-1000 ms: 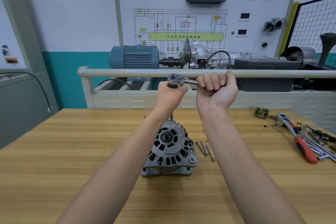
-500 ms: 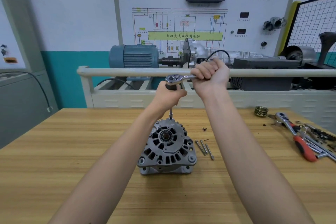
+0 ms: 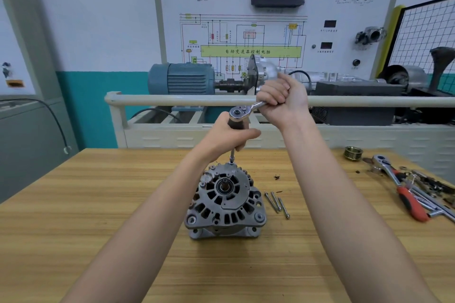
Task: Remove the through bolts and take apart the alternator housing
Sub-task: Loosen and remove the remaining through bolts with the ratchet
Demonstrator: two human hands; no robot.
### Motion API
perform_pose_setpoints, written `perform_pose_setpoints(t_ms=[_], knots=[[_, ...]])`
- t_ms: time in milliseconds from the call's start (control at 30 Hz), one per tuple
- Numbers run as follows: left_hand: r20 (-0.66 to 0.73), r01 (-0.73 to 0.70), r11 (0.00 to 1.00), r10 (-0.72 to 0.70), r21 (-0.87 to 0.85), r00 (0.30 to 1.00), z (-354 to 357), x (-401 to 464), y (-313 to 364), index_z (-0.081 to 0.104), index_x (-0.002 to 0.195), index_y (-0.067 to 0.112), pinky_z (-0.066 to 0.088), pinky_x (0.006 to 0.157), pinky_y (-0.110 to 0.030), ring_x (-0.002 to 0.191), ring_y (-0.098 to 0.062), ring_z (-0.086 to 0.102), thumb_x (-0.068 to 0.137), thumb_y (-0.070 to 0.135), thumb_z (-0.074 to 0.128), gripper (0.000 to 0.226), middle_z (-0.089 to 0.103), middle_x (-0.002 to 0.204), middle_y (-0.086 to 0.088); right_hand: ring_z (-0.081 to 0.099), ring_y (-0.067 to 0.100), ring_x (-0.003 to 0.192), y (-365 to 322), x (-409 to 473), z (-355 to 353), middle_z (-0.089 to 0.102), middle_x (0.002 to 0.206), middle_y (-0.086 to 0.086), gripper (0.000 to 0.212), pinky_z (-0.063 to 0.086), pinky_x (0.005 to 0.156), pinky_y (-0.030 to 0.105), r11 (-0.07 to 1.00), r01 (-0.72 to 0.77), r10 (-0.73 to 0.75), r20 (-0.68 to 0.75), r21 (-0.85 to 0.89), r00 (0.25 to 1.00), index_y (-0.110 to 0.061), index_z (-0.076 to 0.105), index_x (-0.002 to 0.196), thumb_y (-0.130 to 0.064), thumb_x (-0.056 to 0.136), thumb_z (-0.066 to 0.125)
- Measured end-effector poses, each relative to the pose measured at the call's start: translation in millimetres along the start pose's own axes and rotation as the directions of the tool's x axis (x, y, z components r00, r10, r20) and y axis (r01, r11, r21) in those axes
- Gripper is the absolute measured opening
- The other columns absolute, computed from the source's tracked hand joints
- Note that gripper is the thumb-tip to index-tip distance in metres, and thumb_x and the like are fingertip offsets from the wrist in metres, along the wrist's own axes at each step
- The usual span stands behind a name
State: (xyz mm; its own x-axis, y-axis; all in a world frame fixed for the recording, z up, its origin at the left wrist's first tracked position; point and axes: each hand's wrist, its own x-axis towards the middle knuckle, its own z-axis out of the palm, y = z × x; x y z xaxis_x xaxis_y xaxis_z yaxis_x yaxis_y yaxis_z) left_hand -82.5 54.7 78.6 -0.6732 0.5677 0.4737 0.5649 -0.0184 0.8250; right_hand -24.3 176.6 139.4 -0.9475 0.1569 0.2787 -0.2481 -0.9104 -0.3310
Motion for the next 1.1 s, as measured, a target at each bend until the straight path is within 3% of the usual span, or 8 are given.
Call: perform_pose_setpoints(t_ms=[67,167,300,400,567,733,933,1100], knots=[[0.000,0.004,1.000,-0.004,-0.031,1.000,2.2,1.8,-1.2,0.045,0.049,0.015,0.034,0.044,-0.018,0.040,-0.013,0.037,0.079,0.002,0.067,0.039,0.042,0.043,0.001,0.021,0.008,0.026,-1.7,2.6,1.0,0.024,0.035,-0.007,0.055,0.015,0.032,0.019,1.000,-0.028,0.028,-0.008,0.011,1.000,-0.017,0.031,0.043,-0.017,0.098,0.036],[-0.067,0.012,0.996,-0.018,-0.083,0.998,6.7,4.9,-4.3,0.040,0.040,0.023,0.030,0.047,-0.022,0.040,-0.013,0.031,0.079,-0.005,0.062,0.053,0.035,0.040,0.005,0.020,0.007,0.026,5.8,-5.5,-2.7,0.023,0.036,-0.007,0.052,0.016,0.030,0.017,0.993,0.108,-0.105,-0.061,0.056,0.993,-0.018,0.030,0.047,-0.018,0.099,0.037],[-0.343,0.031,0.996,-0.059,-0.088,0.938,17.7,8.5,-3.2,0.039,0.048,0.013,0.029,0.046,-0.023,0.042,-0.011,0.028,0.075,-0.007,0.057,0.038,0.034,0.043,0.003,0.020,0.009,0.033,29.6,-28.3,-11.8,0.023,0.040,-0.006,0.050,0.022,0.035,0.021,0.914,0.401,-0.395,-0.094,0.059,0.914,-0.019,0.030,0.051,-0.019,0.101,0.036],[-0.443,0.031,0.992,-0.084,-0.126,0.892,25.9,8.4,-0.9,0.040,0.052,0.010,0.025,0.042,-0.019,0.042,-0.009,0.025,0.074,-0.006,0.057,0.033,0.033,0.044,0.003,0.020,0.011,0.036,37.2,-37.7,-11.2,0.023,0.042,-0.005,0.056,0.025,0.038,0.023,0.874,0.486,-0.483,-0.075,0.022,0.872,-0.019,0.033,0.045,-0.018,0.102,0.035],[-0.200,0.034,0.999,-0.039,-0.028,0.979,7.3,1.8,-1.9,0.046,0.054,0.008,0.034,0.049,-0.022,0.045,-0.014,0.035,0.074,-0.002,0.068,0.032,0.042,0.050,-0.006,0.018,0.008,0.029,13.9,-16.4,-0.6,0.021,0.037,-0.006,0.057,0.015,0.033,0.019,0.974,0.223,-0.222,-0.051,0.026,0.974,-0.018,0.031,0.043,-0.019,0.100,0.034],[0.034,0.009,1.000,-0.008,-0.010,0.999,-1.9,0.4,0.5,0.044,0.047,0.017,0.034,0.046,-0.018,0.042,-0.010,0.038,0.077,-0.002,0.069,0.043,0.042,0.043,0.005,0.020,0.007,0.026,2.7,-0.4,5.0,0.023,0.035,-0.007,0.054,0.013,0.033,0.017,1.000,-0.005,0.004,-0.015,-0.029,1.000,-0.017,0.029,0.045,-0.016,0.098,0.036],[-0.202,0.045,0.999,-0.045,-0.002,0.978,12.4,4.6,-2.2,0.042,0.050,0.009,0.033,0.056,-0.028,0.050,-0.018,0.034,0.076,-0.005,0.060,0.034,0.040,0.049,-0.007,0.019,0.008,0.031,22.7,-26.8,-10.3,0.022,0.039,-0.007,0.053,0.018,0.033,0.019,0.940,0.334,-0.328,-0.082,0.076,0.941,-0.019,0.030,0.047,-0.018,0.100,0.036],[-0.375,0.056,0.998,-0.064,-0.030,0.925,27.9,7.0,3.2,0.045,0.057,0.007,0.027,0.046,-0.024,0.051,-0.015,0.029,0.074,-0.004,0.057,0.024,0.035,0.050,-0.004,0.019,0.011,0.035,32.6,-43.8,-13.8,0.022,0.041,-0.005,0.054,0.024,0.036,0.023,0.860,0.508,-0.502,-0.099,0.051,0.859,-0.019,0.031,0.045,-0.014,0.099,0.033]])
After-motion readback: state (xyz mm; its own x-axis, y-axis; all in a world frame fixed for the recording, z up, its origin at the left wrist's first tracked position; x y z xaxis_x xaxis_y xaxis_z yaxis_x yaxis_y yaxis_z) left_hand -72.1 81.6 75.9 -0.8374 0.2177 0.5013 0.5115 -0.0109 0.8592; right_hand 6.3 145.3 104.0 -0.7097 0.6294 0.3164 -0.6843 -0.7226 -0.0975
